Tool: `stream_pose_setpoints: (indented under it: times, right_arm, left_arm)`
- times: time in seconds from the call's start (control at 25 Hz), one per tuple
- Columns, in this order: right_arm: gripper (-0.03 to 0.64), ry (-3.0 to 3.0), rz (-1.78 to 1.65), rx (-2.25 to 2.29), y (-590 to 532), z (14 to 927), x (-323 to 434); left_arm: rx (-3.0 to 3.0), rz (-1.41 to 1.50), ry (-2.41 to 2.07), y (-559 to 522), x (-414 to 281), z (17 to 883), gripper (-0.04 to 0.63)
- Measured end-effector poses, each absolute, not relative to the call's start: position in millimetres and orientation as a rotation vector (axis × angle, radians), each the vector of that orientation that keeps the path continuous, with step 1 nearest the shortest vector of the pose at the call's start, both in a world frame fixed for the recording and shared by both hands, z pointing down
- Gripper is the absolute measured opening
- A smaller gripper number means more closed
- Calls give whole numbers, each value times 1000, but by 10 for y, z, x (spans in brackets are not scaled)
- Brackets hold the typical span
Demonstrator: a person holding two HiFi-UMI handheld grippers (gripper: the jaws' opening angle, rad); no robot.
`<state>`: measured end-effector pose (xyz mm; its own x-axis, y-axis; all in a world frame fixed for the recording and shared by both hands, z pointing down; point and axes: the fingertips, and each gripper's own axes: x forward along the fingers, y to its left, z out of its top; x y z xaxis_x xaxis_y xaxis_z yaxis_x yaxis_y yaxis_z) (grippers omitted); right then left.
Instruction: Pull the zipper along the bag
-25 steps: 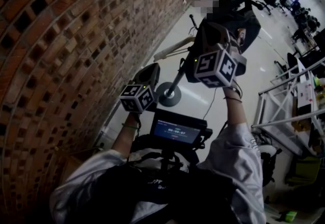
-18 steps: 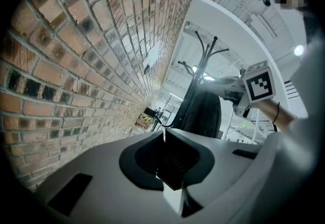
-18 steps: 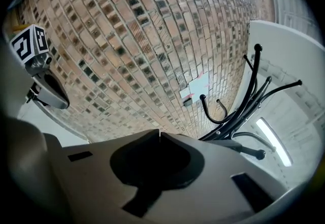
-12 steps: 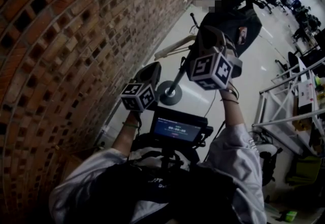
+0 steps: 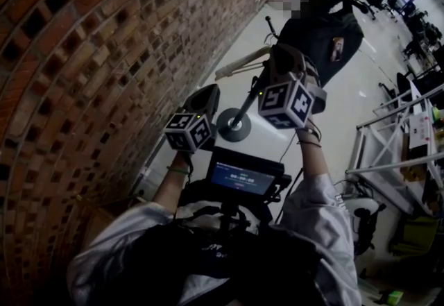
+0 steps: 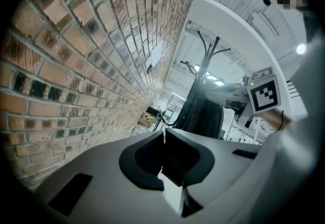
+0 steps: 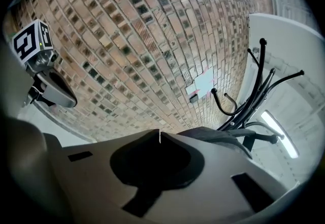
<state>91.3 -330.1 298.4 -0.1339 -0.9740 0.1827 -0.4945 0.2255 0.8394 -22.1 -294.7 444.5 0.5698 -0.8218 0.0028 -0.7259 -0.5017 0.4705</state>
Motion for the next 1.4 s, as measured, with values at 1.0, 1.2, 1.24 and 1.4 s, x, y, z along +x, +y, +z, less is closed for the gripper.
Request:
stream_pose_setpoints:
  times: [1.0,1.2,1.24,1.4]
  right_arm:
    - [6,-1814,-650,1424,-3179,3543,1036]
    - [6,-1835,-610,1416,-3176,3634,1040]
    - [6,-1835,-609,1414,-3172,3647,1042]
    - [6,-1851,-598,1415,-3166,3705,1044]
  left_arm:
    - [2371,-277,-1247,-2876,-251,4518,18]
    - [2371,-275,-1257,-2884,-265,4521,18]
    - [2373,-271,-1257,-2882,-262,4524,18]
    - [2370,-263,-1252,-2875,-242,4547,18]
